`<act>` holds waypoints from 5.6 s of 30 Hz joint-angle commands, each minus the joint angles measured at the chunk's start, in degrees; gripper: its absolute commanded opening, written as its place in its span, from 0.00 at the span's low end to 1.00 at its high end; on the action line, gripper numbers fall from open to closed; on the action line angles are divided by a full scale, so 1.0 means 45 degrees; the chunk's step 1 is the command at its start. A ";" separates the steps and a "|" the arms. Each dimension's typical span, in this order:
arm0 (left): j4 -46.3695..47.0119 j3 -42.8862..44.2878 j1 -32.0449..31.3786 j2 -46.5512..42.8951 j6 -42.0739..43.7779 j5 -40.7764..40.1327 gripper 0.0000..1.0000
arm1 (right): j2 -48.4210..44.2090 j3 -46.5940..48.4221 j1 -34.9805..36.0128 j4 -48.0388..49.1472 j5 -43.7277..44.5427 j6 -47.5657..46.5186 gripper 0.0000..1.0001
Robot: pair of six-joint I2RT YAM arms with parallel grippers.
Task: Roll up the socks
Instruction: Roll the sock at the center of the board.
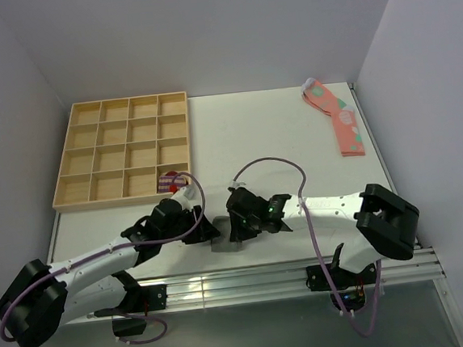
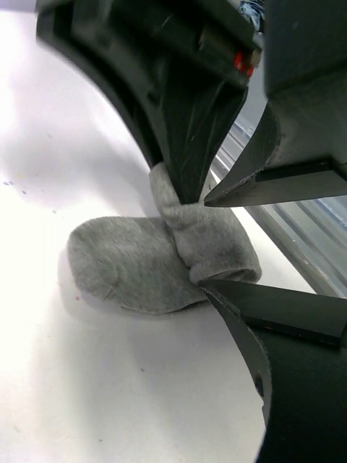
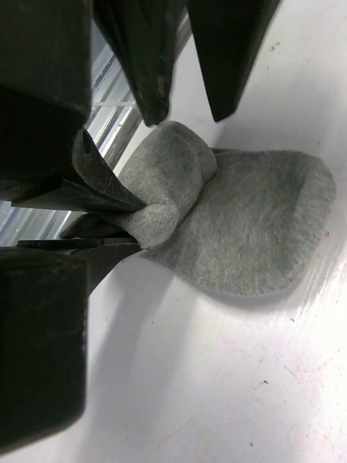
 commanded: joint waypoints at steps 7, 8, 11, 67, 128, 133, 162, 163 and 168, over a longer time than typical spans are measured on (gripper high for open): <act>0.1183 -0.0564 -0.1721 -0.1277 -0.0231 -0.3297 0.50 | 0.1652 0.1360 -0.0947 -0.2788 -0.1851 -0.0856 0.03; 0.1202 -0.0545 -0.2243 -0.1277 -0.0212 -0.3613 0.50 | 0.1846 0.1516 -0.1083 -0.2885 -0.2104 -0.1012 0.03; 0.1397 -0.0603 -0.2911 -0.1258 -0.0134 -0.4532 0.51 | 0.2140 0.1886 -0.1318 -0.3178 -0.2438 -0.1402 0.03; 0.0012 -0.0272 -0.3481 0.1789 -0.0895 -0.3833 0.00 | -0.3400 -0.1368 -0.2061 0.2048 -0.0076 -0.1520 0.50; -0.0461 0.1390 0.1033 0.4758 0.0414 0.1911 0.00 | -0.0575 -0.3132 0.2783 0.5846 0.3441 -0.2850 0.31; -0.0087 0.1175 0.1033 0.4349 0.0277 0.1891 0.00 | -0.0340 -0.2838 0.2510 0.5356 0.2934 -0.2557 0.19; 0.0070 -0.0837 -0.0334 -0.1823 -0.0407 -0.3867 0.49 | 0.1358 -0.1003 -0.1337 0.1489 -0.3158 -0.1501 0.11; 0.0108 -0.0895 -0.0547 -0.1901 -0.0388 -0.4025 0.49 | 0.1437 -0.0964 -0.1473 0.1392 -0.3374 -0.1598 0.11; 0.0889 -0.1266 -0.1271 -0.2195 -0.0368 -0.4533 0.50 | 0.2003 -0.0321 -0.2119 0.0572 -0.4566 -0.2165 0.11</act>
